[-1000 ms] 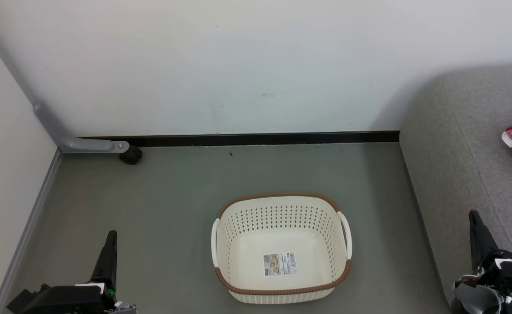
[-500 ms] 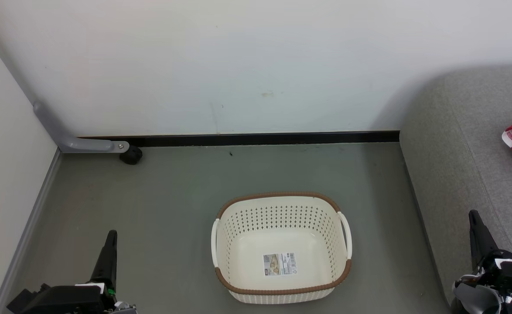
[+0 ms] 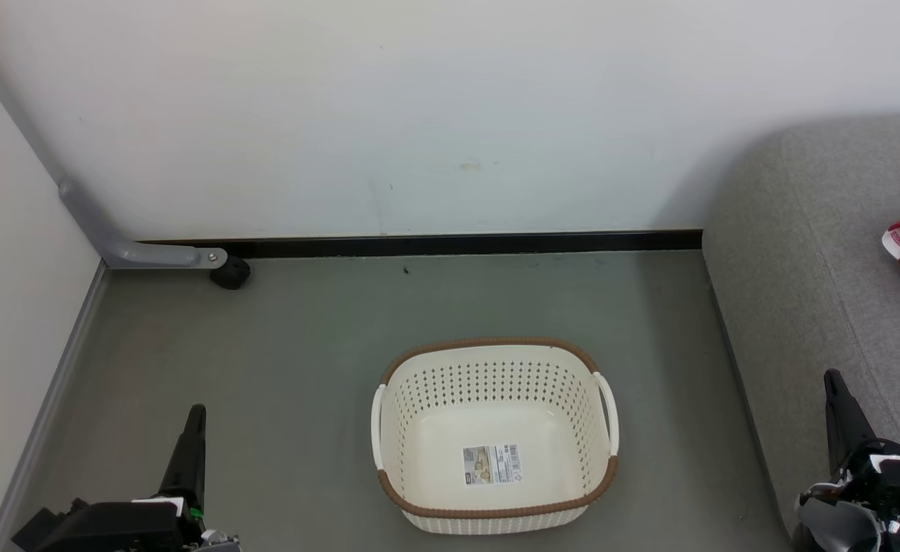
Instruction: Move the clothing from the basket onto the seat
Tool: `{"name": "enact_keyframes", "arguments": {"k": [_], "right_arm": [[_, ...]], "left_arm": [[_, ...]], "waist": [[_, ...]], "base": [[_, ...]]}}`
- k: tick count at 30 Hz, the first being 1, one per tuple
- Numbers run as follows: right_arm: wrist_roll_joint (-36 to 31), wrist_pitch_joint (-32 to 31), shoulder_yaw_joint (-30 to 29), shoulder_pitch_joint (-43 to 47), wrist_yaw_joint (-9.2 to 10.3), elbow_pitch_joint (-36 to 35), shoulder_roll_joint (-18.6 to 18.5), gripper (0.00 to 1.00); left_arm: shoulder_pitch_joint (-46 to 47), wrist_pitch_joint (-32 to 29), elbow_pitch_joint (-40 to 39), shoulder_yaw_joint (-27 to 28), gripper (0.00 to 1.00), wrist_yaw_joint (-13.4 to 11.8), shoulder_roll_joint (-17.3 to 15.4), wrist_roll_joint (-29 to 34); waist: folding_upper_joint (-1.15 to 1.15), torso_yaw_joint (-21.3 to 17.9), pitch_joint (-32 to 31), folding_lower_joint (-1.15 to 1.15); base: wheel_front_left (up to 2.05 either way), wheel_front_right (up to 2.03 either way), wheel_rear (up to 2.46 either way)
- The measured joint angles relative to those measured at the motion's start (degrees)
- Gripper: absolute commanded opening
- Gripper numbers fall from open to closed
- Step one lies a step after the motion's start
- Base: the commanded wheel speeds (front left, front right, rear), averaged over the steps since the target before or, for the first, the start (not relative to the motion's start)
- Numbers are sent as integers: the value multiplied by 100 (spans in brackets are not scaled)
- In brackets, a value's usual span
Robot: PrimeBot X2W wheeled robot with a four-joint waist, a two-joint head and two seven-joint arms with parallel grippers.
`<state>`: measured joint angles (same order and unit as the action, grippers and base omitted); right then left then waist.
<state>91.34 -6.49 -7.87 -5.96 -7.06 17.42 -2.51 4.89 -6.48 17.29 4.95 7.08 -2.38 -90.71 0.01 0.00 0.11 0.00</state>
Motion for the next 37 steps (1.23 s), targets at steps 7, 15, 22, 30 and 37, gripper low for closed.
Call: {"name": "enact_keyframes", "arguments": {"k": [7,15,22,30,37], "right_arm": [[0,0,0,0,0,0,0,0],[0,0,0,0,0,0,0,0],[0,0,1,0,0,0,0,0],[0,0,1,1,0,-1,0,0],[0,0,1,1,0,-1,1,0]], "left_arm": [[0,0,-1,0,0,-1,0,0],[0,0,-2,0,0,-1,1,0],[0,0,-2,0,0,-1,1,0],[0,0,-3,0,0,-1,1,0],[0,0,-3,0,0,0,1,0]], "waist": [[0,0,0,0],[0,0,0,0],[0,0,0,0],[0,0,0,0],[0,0,0,0]], "base": [[0,0,0],[0,0,0],[0,0,0],[0,0,0],[0,0,0]]}}
